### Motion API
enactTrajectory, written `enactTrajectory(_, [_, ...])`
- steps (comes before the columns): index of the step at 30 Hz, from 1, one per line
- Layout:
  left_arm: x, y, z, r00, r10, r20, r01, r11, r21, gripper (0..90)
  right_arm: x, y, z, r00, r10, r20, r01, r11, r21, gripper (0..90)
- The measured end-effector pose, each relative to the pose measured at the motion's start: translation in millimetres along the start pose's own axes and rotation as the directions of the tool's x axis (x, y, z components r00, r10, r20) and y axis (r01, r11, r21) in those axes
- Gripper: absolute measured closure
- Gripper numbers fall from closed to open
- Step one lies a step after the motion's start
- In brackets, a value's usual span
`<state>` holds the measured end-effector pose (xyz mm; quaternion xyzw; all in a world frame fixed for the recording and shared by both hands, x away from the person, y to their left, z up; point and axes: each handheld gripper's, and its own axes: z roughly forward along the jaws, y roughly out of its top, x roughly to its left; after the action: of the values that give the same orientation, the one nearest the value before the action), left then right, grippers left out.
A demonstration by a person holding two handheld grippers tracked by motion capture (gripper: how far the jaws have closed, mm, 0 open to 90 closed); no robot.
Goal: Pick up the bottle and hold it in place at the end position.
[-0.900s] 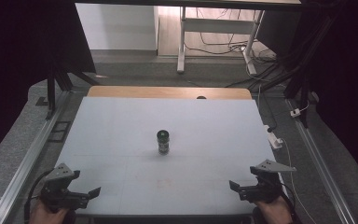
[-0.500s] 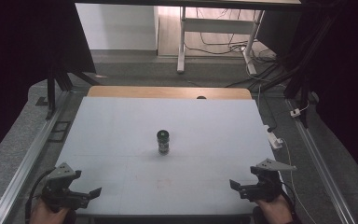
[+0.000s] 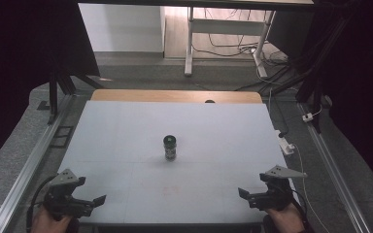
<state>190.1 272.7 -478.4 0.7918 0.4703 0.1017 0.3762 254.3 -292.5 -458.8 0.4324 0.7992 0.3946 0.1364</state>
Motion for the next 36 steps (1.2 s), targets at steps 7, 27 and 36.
enactTrajectory(7, [-4.3, 8.2, 4.7, 0.9974, 0.071, 0.01, -0.071, 0.9972, -0.021, 0.0, 1.3, 0.3, 0.8, 0.9999, -0.014, 0.0, 0.014, 1.0, 0.007, 0.0])
enactTrajectory(27, [-6.0, 24.4, 31.2, 0.9935, 0.102, 0.051, -0.099, 0.9934, -0.058, 0.3, 3.1, 0.5, 2.0, 0.9994, -0.033, -0.002, 0.033, 0.999, 0.019, 0.0])
enactTrajectory(36, [-1.5, 37.9, 45.5, 0.9858, 0.089, 0.142, -0.076, 0.9925, -0.096, 0.0, 3.7, 0.7, 2.5, 0.9991, -0.041, -0.002, 0.041, 0.999, 0.025, 0.0])
